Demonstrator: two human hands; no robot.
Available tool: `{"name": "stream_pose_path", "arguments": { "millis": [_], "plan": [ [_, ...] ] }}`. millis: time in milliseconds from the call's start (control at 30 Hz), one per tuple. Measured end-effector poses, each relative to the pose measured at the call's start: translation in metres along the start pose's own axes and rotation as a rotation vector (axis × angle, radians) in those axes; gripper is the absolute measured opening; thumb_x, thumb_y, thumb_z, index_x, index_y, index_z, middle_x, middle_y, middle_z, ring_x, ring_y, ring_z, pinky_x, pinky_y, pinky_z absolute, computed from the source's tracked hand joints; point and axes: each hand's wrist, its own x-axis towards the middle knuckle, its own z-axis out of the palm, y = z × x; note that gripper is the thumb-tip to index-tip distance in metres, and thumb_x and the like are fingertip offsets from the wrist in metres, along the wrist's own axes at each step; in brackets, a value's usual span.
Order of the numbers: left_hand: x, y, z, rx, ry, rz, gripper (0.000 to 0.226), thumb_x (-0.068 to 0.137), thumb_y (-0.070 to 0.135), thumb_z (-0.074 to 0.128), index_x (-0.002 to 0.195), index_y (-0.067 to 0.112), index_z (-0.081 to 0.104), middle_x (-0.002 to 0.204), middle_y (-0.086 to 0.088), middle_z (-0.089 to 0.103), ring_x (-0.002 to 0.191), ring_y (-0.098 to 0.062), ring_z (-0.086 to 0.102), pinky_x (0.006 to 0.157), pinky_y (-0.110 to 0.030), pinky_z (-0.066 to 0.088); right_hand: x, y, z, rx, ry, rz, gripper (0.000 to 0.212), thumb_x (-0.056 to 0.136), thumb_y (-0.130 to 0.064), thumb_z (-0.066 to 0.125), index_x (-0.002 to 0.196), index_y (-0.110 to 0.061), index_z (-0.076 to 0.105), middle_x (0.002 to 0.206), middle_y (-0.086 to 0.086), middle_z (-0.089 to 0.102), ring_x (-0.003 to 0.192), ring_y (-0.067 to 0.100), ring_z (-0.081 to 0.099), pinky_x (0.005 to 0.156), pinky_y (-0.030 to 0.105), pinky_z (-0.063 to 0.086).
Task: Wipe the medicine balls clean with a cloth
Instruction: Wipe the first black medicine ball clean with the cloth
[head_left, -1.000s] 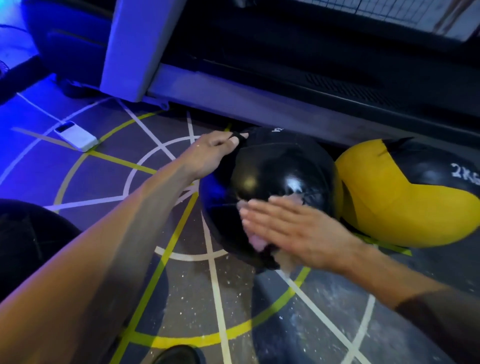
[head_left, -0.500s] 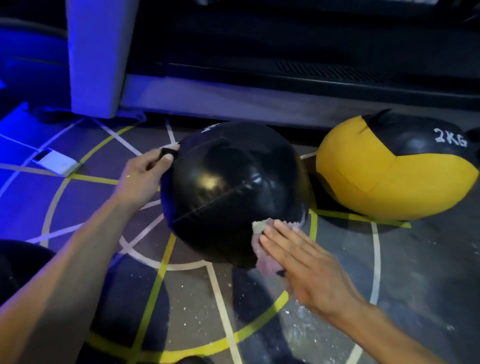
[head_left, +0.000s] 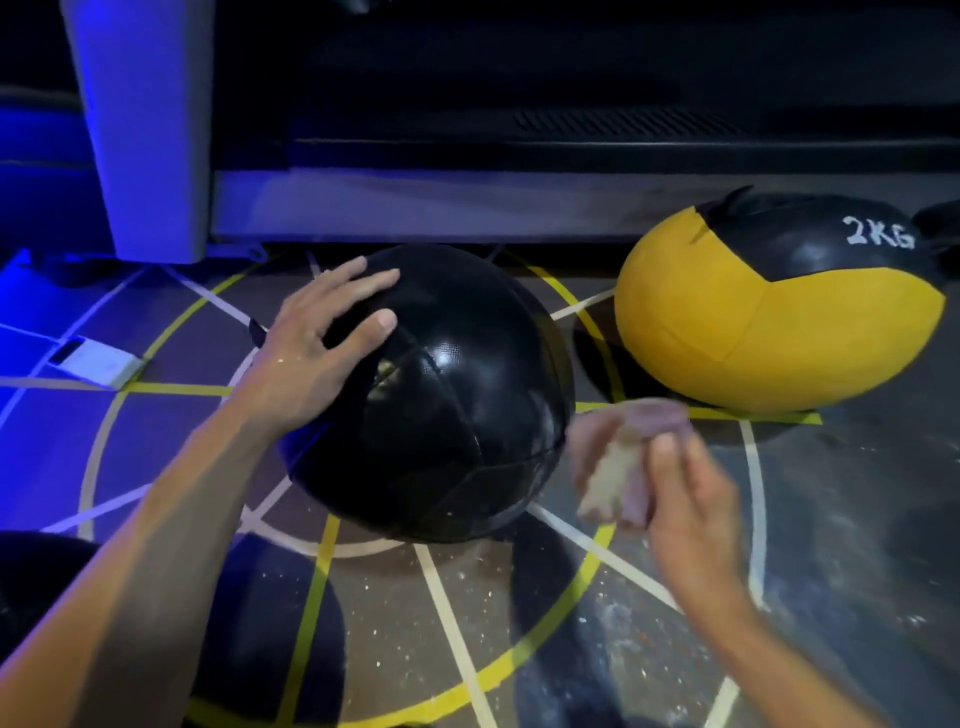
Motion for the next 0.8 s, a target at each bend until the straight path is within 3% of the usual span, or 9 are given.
{"name": "stream_pose_path", "arguments": {
  "millis": [100,167,233,300,400,533,667,733,800],
  "plan": [
    [0.003,0.0,-0.004,-0.079,0.004,-0.02,0.043,0.095,0.061,0.056,0.136,0.051,0.056,0.157,0.014,0.043,0.146,0.006,0.033,0.12,-0.018,0.022,0.033,-0.001,0.004,0.169,0.133,0.124,0.035,0.112,-0.02,0.034,0.117,-0.019,0.068,0.099,-0.008,0.076,0.092,0.005,0.071,0.074,0.023,0.057],
    [0.006,0.001,-0.005,-0.109,0.01,-0.047,0.035,0.1,0.049,0.06,0.135,0.048,0.057,0.156,0.014,0.044,0.144,0.009,0.032,0.115,-0.008,0.022,0.048,0.006,0.03,0.207,0.099,0.15,0.034,0.112,-0.02,0.037,0.115,-0.024,0.07,0.106,-0.018,0.075,0.101,-0.002,0.067,0.084,0.017,0.052],
    [0.009,0.002,-0.007,-0.113,0.014,-0.056,0.037,0.099,0.042,0.057,0.136,0.044,0.057,0.155,0.013,0.044,0.143,0.012,0.032,0.112,-0.003,0.022,0.054,0.012,0.064,0.192,0.059,0.16,0.03,0.111,-0.024,0.041,0.109,-0.028,0.07,0.107,-0.022,0.073,0.104,-0.001,0.065,0.09,0.025,0.049],
    [0.012,0.001,-0.008,-0.12,0.021,-0.067,0.037,0.1,0.038,0.056,0.136,0.042,0.057,0.154,0.015,0.045,0.14,0.016,0.033,0.11,-0.001,0.021,0.045,0.006,0.091,0.045,0.042,0.062,0.03,0.11,-0.026,0.04,0.122,-0.026,0.068,0.129,-0.018,0.066,0.126,-0.001,0.055,0.107,0.034,0.045],
    [0.013,-0.006,-0.01,-0.147,0.042,-0.084,0.034,0.101,0.034,0.056,0.134,0.043,0.058,0.152,0.016,0.047,0.139,0.015,0.036,0.11,-0.002,0.023,0.008,-0.006,0.116,-0.095,-0.053,-0.273,0.037,0.109,-0.011,0.042,0.144,-0.005,0.054,0.156,0.012,0.046,0.147,-0.005,0.029,0.122,0.022,0.025],
    [0.006,-0.014,-0.017,-0.202,0.045,-0.114,0.036,0.097,0.04,0.057,0.132,0.047,0.059,0.153,0.018,0.047,0.142,0.008,0.037,0.114,-0.013,0.027,0.013,0.017,0.115,-0.343,-0.33,-0.73,0.049,0.106,-0.011,0.044,0.155,-0.01,0.038,0.164,0.008,0.034,0.155,0.024,0.024,0.126,0.05,0.022],
    [0.0,-0.025,-0.022,-0.246,0.066,-0.135,0.038,0.097,0.04,0.057,0.135,0.044,0.06,0.153,0.018,0.048,0.143,0.005,0.038,0.116,-0.022,0.028,0.064,0.014,0.104,-0.031,-0.071,-0.306,0.052,0.11,-0.014,0.04,0.149,-0.047,0.041,0.157,-0.01,0.045,0.136,0.012,0.048,0.115,0.052,0.041],
    [0.001,-0.027,-0.02,-0.254,0.087,-0.133,0.035,0.1,0.036,0.058,0.133,0.045,0.061,0.153,0.017,0.049,0.143,0.003,0.039,0.116,-0.023,0.029,0.051,0.004,0.117,-0.018,-0.068,-0.265,0.046,0.109,-0.007,0.043,0.151,-0.024,0.047,0.155,-0.01,0.046,0.144,0.01,0.042,0.116,0.055,0.04],
    [0.0,-0.029,-0.02,-0.25,0.092,-0.136,0.033,0.1,0.036,0.058,0.131,0.048,0.061,0.153,0.018,0.049,0.144,0.002,0.039,0.116,-0.023,0.029,0.015,0.004,0.132,-0.158,-0.162,-0.436,0.047,0.108,-0.006,0.044,0.155,-0.005,0.039,0.162,0.005,0.039,0.155,0.02,0.026,0.126,0.048,0.024]
  ]
}}
